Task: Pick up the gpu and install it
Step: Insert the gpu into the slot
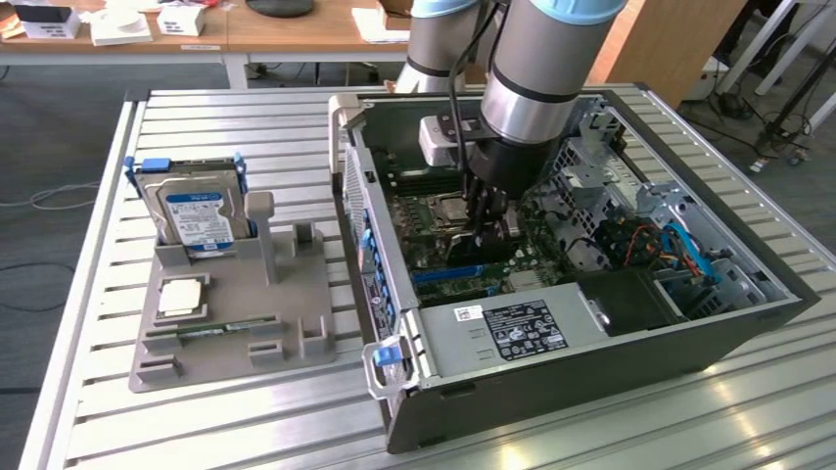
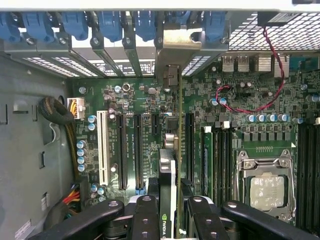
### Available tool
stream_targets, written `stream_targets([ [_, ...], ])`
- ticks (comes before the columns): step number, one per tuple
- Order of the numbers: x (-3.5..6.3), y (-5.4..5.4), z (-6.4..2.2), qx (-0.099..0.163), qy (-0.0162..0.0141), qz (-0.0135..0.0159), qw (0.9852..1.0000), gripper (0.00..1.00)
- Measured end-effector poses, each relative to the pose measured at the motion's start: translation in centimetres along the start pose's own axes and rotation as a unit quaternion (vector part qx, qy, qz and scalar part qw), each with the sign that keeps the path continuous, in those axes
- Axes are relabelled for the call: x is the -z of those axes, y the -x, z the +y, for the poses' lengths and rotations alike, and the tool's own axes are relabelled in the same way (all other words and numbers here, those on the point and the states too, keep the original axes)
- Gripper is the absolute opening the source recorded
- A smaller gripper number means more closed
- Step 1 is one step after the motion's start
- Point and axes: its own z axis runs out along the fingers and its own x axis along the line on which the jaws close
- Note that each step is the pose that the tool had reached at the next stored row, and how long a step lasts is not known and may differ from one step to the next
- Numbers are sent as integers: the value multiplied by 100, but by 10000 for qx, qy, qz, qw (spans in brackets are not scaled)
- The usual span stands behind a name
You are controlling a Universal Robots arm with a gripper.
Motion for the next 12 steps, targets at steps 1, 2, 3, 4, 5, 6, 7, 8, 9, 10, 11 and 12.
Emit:
stream_targets([
  [1, 0, 0, 0, 1, 0, 1, 10000, 27],
  [2, 0, 0, 0, 1, 0, 1, 10000, 27],
  [3, -1, -1, 1, 1, 1, 2, 10000, 27],
  [4, -6, -1, 1, 1, 0, 1, 10000, 27],
  [5, -11, -1, 1, 2, 0, 0, 10000, 27],
  [6, -14, -1, 1, 1, 1, 2, 10000, 27],
  [7, -15, -2, 1, 1, 1, 2, 10000, 27],
  [8, -15, -2, 1, 1, 1, 3, 10000, 27],
  [9, -15, -2, 2, 1, 1, 3, 10000, 27],
  [10, -15, -2, 1, 1, 1, 2, 10000, 27],
  [11, -17, -1, 1, 1, 1, 2, 10000, 27],
  [12, -26, -1, 1, 1, -1, -1, 10000, 27],
])
